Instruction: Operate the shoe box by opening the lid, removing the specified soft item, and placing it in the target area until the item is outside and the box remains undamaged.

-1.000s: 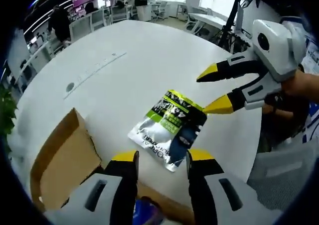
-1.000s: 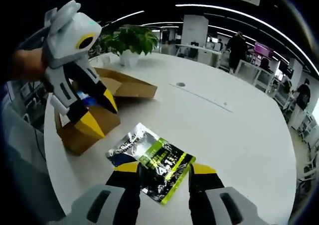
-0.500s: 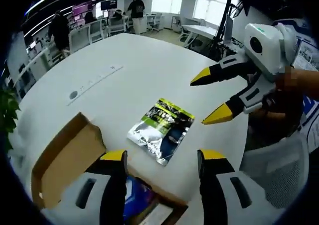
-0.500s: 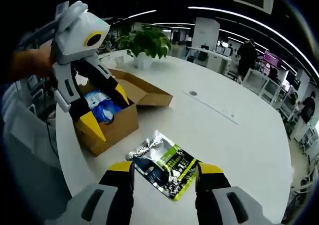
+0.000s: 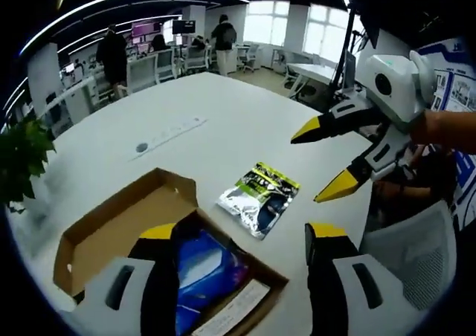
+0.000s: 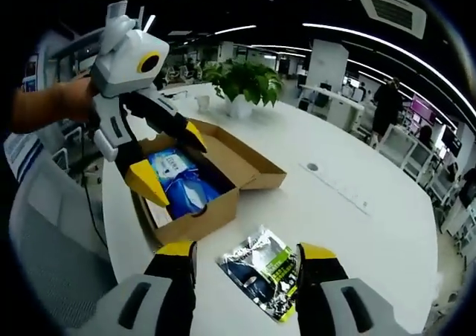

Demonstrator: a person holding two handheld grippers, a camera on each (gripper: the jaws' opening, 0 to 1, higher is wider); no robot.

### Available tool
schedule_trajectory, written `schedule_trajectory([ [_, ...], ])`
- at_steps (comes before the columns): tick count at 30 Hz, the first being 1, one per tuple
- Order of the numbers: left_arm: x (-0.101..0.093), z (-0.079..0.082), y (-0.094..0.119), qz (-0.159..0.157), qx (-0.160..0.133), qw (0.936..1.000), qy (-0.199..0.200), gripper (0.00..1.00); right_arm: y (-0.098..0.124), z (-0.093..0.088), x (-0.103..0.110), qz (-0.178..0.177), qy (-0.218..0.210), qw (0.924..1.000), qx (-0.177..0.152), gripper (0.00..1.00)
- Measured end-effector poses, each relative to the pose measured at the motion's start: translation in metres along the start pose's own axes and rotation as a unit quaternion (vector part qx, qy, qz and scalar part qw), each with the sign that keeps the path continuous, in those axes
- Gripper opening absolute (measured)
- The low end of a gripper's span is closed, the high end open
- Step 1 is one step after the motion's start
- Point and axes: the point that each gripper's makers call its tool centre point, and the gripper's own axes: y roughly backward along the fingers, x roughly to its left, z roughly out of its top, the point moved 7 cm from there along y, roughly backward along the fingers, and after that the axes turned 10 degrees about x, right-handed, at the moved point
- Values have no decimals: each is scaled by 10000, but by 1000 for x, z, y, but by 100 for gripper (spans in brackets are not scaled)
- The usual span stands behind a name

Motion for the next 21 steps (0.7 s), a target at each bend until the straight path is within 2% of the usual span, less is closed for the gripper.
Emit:
schedule_trajectory([
  [2,4,-5,10,16,-97,9999,111,73,-1,7,5,57,50,10000,-62,52],
  [7,16,-24,37,316,-287,9987,285,74,-7,20,19,216,219,9995,-114,52],
  [17,40,-71,73,810,-311,9945,581,71,-20,41,39,496,489,9974,-177,52],
  [21,52,-92,85,1045,-361,9915,688,66,-26,47,46,600,482,9968,-206,52],
])
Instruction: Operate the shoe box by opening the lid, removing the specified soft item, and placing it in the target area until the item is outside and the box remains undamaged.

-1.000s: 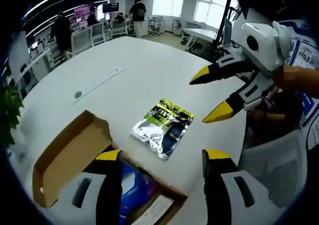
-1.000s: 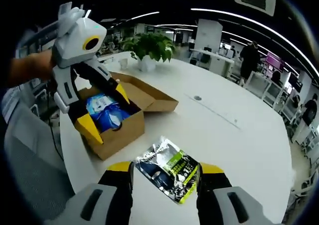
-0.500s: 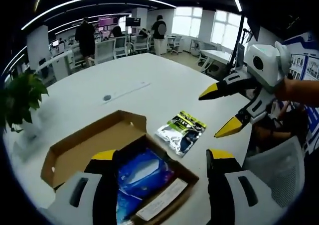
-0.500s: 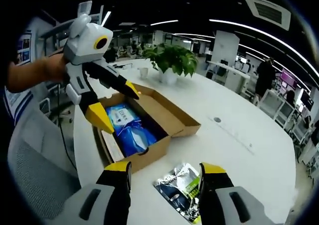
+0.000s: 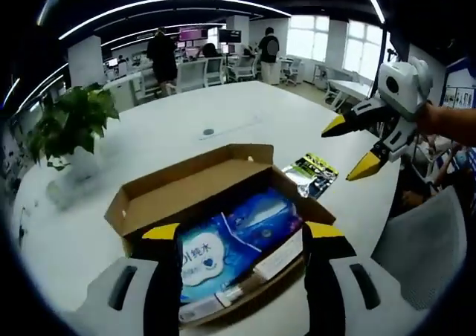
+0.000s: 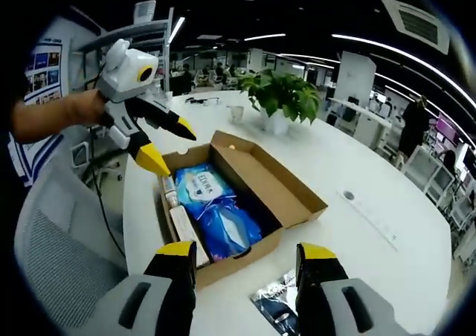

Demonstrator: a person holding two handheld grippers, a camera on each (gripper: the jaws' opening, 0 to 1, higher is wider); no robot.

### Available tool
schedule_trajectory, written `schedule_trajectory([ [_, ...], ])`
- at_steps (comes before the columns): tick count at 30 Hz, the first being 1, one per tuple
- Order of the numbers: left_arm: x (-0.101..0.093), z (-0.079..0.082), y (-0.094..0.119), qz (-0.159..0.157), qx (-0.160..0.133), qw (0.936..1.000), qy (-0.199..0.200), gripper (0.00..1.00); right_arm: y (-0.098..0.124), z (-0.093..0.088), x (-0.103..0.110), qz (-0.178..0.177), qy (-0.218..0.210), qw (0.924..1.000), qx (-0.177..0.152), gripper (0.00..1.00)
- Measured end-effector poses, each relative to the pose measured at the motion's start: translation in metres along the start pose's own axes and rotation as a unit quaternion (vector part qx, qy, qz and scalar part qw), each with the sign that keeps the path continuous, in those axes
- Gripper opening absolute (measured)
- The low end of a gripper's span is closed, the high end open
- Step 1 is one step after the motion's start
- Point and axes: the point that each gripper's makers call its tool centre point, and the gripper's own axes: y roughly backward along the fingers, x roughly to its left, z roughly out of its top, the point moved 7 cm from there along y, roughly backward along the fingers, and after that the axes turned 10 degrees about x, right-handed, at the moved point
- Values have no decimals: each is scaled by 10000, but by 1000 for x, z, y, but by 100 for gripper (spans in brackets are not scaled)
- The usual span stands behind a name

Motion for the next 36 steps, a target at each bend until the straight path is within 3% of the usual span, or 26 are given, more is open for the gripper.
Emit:
schedule_trajectory([
  [10,41,-50,12,523,69,9976,442,55,-25,15,17,269,-224,9992,-216,48],
  [14,55,-66,14,601,154,9959,663,44,-36,19,23,372,-362,9983,-272,43],
  [17,64,-77,14,653,211,9941,837,43,-44,21,28,423,-423,9978,-302,41],
  [26,74,-98,11,739,218,9892,1244,35,-67,22,37,552,-739,9952,-340,35],
  [30,78,-103,9,829,163,9868,1382,25,-79,22,40,604,-871,9938,-321,31],
  [36,82,-111,4,888,172,9814,1694,22,-96,27,43,575,-1021,9926,-324,28],
])
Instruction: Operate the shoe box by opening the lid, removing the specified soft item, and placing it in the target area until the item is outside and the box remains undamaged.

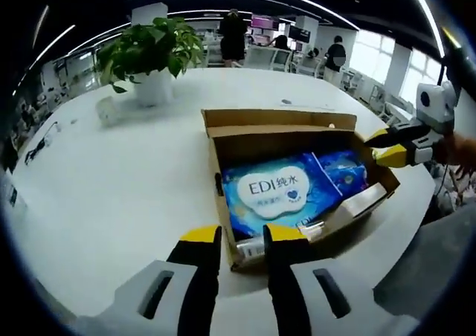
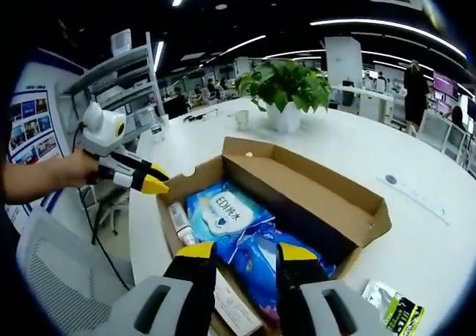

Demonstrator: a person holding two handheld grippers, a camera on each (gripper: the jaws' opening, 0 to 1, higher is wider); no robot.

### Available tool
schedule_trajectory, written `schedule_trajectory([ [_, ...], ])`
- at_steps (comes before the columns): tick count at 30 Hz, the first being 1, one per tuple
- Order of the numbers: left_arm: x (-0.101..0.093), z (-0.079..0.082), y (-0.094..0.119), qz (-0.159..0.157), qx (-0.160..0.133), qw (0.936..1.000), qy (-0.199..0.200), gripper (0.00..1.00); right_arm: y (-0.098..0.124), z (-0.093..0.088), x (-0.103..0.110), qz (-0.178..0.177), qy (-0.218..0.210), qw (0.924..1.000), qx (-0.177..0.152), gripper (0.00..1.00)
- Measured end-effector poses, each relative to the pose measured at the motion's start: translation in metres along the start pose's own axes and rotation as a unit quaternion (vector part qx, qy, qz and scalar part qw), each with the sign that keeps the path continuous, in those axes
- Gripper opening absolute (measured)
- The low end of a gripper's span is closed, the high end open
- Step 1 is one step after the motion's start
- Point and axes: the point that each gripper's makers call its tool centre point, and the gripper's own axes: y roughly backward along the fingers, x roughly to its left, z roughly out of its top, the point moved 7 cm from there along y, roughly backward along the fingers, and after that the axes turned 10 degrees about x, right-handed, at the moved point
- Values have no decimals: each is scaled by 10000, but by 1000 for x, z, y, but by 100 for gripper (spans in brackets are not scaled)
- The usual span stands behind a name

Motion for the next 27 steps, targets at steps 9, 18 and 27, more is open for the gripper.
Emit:
schedule_trajectory([
  [9,5,-6,-4,164,-83,9987,484,6,-26,0,3,79,-209,9997,140,25],
  [18,5,-7,-4,275,-203,9981,507,4,-49,2,6,149,-365,9991,174,21],
  [27,7,-7,-5,336,-181,9982,458,4,-72,6,7,277,-554,9976,293,18],
])
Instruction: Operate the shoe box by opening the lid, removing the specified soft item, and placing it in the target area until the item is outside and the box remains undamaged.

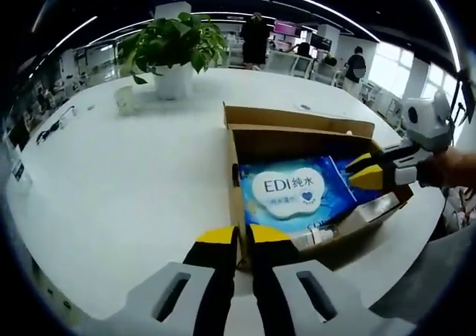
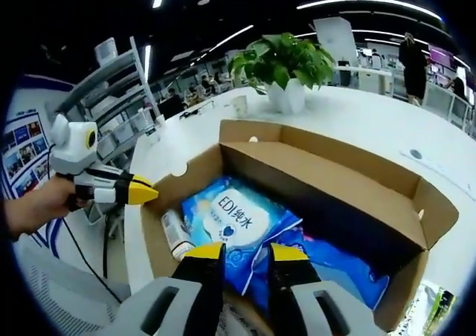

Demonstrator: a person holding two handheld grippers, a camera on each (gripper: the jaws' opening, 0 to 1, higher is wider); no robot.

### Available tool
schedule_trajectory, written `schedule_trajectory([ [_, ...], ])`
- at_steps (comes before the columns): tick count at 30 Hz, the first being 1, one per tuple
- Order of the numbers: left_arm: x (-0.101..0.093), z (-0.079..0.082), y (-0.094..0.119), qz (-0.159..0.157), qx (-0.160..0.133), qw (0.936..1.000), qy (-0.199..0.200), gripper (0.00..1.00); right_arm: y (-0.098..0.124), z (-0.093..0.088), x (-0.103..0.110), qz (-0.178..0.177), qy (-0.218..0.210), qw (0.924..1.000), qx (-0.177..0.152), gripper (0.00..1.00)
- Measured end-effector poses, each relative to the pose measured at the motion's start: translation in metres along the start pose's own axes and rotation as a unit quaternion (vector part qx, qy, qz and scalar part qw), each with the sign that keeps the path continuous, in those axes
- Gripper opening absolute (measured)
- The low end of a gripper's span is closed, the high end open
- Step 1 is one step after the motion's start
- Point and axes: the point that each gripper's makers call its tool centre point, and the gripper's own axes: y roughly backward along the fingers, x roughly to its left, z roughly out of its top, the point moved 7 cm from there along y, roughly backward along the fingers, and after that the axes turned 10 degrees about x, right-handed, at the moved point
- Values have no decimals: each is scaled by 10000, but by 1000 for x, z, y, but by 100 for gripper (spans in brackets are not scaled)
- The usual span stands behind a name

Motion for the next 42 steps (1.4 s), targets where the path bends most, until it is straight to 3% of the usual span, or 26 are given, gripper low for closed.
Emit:
schedule_trajectory([
  [8,1,-1,-1,-6,-14,10000,57,3,-19,1,0,65,-243,9996,117,18],
  [13,1,-2,-1,3,-44,9999,151,3,-29,-1,1,50,-118,9994,329,18],
  [19,1,-2,-2,21,-86,9997,233,3,-27,1,-10,-140,-318,9987,373,2],
  [22,1,-2,-1,34,-97,9996,260,3,-25,1,-9,-134,-235,9989,373,0],
  [26,0,-2,-1,63,-88,9997,235,3,-19,3,-8,-129,-460,9985,260,0],
  [29,-1,-3,-1,80,-136,9994,292,3,-9,9,-5,14,-1156,9933,-40,0],
  [35,-2,-3,-1,87,-130,9995,289,3,5,15,-5,-167,-912,9953,-287,0],
  [42,-3,-1,-2,82,-58,9996,247,3,17,12,-7,-285,-748,9963,-308,0],
])
